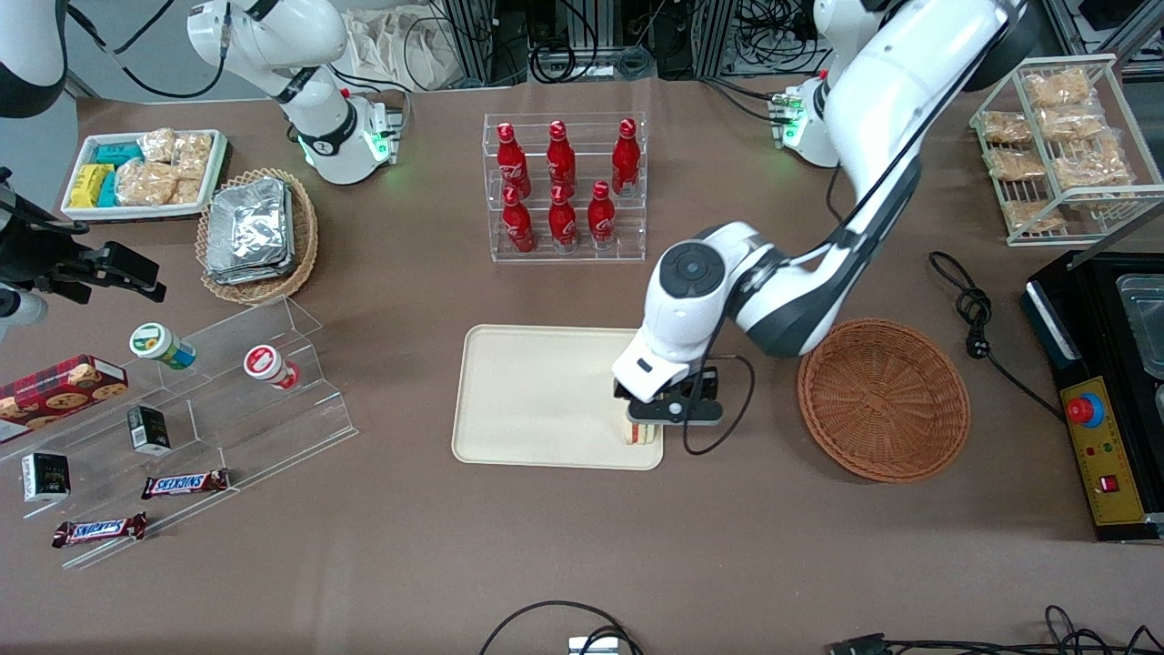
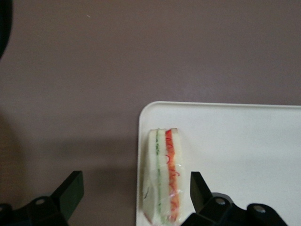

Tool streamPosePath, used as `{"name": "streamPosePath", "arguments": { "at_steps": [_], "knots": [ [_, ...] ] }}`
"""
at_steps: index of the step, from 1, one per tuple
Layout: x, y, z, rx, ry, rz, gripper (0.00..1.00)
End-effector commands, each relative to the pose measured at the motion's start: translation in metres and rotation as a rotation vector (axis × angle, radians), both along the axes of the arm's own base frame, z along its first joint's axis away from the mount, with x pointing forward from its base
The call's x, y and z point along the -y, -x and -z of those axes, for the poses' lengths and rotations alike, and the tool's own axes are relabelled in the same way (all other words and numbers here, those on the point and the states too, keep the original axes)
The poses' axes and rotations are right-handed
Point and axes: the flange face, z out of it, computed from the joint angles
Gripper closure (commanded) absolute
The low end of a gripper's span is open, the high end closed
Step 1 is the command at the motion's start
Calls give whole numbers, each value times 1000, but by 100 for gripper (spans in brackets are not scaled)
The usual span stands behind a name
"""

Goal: Place sandwich from basket to tray

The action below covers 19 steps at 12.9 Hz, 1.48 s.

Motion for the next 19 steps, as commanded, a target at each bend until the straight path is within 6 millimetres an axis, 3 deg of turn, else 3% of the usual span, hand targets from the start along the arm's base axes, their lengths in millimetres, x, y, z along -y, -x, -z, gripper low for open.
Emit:
{"name": "streamPosePath", "arguments": {
  "at_steps": [1, 2, 8, 9, 12, 15, 16, 17, 19],
  "knots": [
    [-60, 17, -51, -4, -40, -88, 0],
    [-79, 17, -66, -20, -38, -73, 0],
    [-249, 3, -159, -159, -38, 64, 0],
    [-269, 6, -177, -166, -22, 94, 0],
    [-280, 22, -208, -164, -46, 100, 0],
    [-319, 22, -231, -200, -50, 81, 0],
    [-320, 22, -233, -201, -57, 91, 0],
    [-334, 20, -233, -201, -53, 71, 0],
    [-335, 21, -233, -205, -34, 71, 0]
  ]
}}
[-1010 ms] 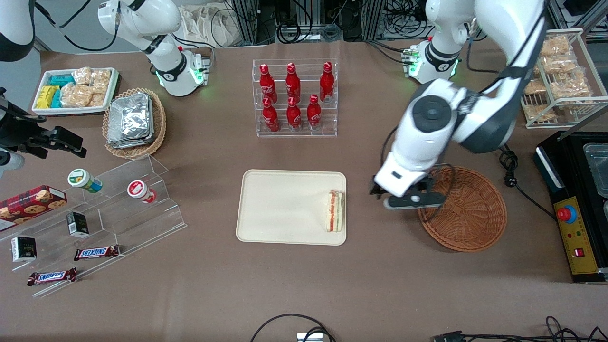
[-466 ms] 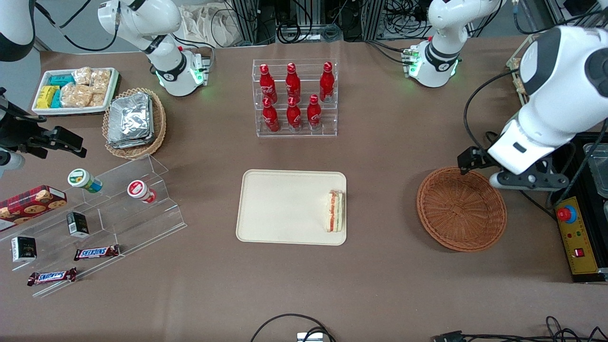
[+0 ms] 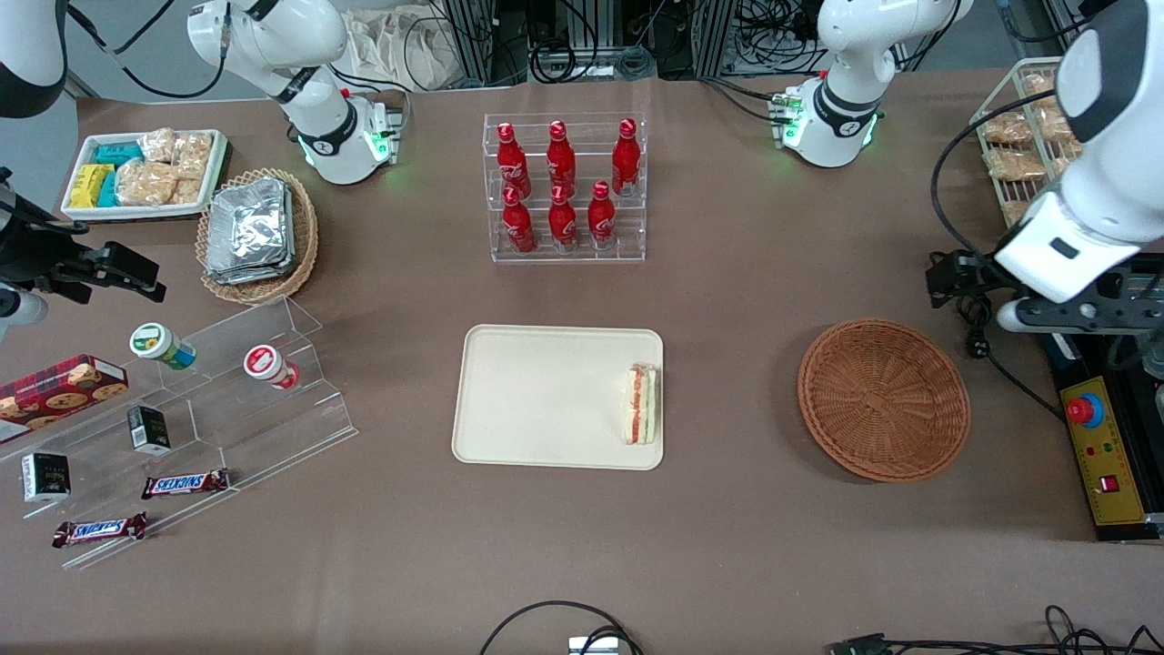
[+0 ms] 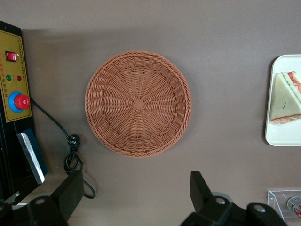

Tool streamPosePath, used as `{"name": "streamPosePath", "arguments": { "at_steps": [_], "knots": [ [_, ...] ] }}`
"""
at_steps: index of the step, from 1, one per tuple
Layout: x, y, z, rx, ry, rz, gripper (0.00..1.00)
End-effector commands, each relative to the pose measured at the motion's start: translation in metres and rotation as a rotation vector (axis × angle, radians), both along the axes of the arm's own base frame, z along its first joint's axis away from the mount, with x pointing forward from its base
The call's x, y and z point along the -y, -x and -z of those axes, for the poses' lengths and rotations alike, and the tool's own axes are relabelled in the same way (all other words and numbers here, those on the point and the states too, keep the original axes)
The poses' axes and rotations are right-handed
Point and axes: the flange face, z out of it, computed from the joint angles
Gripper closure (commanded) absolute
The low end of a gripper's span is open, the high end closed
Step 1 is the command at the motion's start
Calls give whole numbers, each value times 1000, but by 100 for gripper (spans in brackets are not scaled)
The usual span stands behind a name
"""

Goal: Place sandwich from basket to tray

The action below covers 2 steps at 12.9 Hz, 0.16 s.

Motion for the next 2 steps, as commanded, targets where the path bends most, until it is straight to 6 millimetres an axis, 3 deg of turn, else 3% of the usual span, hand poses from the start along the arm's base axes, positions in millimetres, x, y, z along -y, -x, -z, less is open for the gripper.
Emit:
{"name": "streamPosePath", "arguments": {
  "at_steps": [1, 2],
  "knots": [
    [5, 3, -5, -13, 15, 15, 0],
    [8, 4, -4, -16, 15, 20, 0]
  ]
}}
